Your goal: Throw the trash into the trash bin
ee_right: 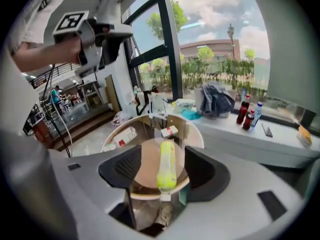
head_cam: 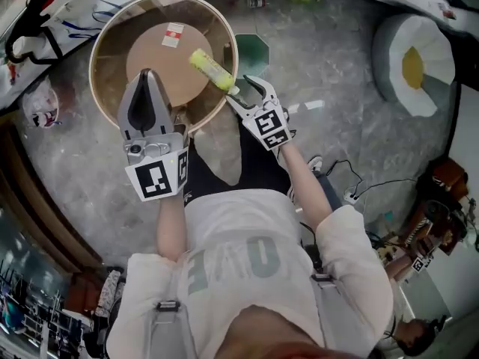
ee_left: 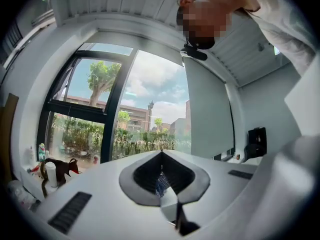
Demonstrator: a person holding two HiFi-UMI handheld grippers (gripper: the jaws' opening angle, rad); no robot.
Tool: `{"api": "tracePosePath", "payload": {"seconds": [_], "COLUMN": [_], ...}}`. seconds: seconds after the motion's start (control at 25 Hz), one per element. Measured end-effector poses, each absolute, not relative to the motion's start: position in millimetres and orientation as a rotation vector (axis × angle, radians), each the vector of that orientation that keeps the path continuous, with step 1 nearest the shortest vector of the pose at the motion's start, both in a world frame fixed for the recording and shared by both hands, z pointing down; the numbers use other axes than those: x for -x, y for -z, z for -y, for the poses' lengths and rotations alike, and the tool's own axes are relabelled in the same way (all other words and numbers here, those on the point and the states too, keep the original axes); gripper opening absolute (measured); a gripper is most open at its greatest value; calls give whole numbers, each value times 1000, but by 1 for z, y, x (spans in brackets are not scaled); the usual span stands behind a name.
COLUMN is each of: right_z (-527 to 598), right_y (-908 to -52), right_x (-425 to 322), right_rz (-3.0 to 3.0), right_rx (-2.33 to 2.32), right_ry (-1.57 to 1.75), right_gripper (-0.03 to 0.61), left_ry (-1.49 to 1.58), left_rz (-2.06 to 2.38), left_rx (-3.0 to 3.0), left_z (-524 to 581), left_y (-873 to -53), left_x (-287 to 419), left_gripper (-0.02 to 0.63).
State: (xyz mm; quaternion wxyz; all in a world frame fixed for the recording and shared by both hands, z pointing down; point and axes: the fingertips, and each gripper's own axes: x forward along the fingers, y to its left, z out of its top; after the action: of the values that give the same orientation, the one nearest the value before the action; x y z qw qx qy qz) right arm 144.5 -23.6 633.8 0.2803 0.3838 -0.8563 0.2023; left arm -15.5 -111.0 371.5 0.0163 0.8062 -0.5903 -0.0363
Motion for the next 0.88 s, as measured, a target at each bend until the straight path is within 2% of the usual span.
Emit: {"api": "tracePosePath", "payload": {"seconds": [0.12, 0.32, 0.6, 0.68, 0.72, 0.88], "right_z": [11, -7, -24, -25, -26, -25], "right_y": [-716, -794, -844, -854, -857, -849], "right_x": [-149, -162, -143, -148, -151, -151], "right_rz": [2181, 1995, 1897, 1843, 1814, 1800], "right_rx": [-927, -921, -752, -749, -745, -714], "right_ry": [-661, -846, -829, -787, -759, -737], "right_gripper": [276, 276, 275, 236, 164, 152], "left_ry": [75, -18, -157, -178, -187, -184], "left_rz": [1833, 1805, 1826, 1836, 1838, 1852], "left_rx": [-2503, -2504, -2418, -2407, -2403, -2374], "left_z": [127, 124, 110, 107, 104, 96], "left_y": [-402, -433, -471, -474, -476, -474], "left_x": [3, 0, 31, 39, 41, 52], "left_gripper": [12, 12, 12, 12, 12, 12]}}
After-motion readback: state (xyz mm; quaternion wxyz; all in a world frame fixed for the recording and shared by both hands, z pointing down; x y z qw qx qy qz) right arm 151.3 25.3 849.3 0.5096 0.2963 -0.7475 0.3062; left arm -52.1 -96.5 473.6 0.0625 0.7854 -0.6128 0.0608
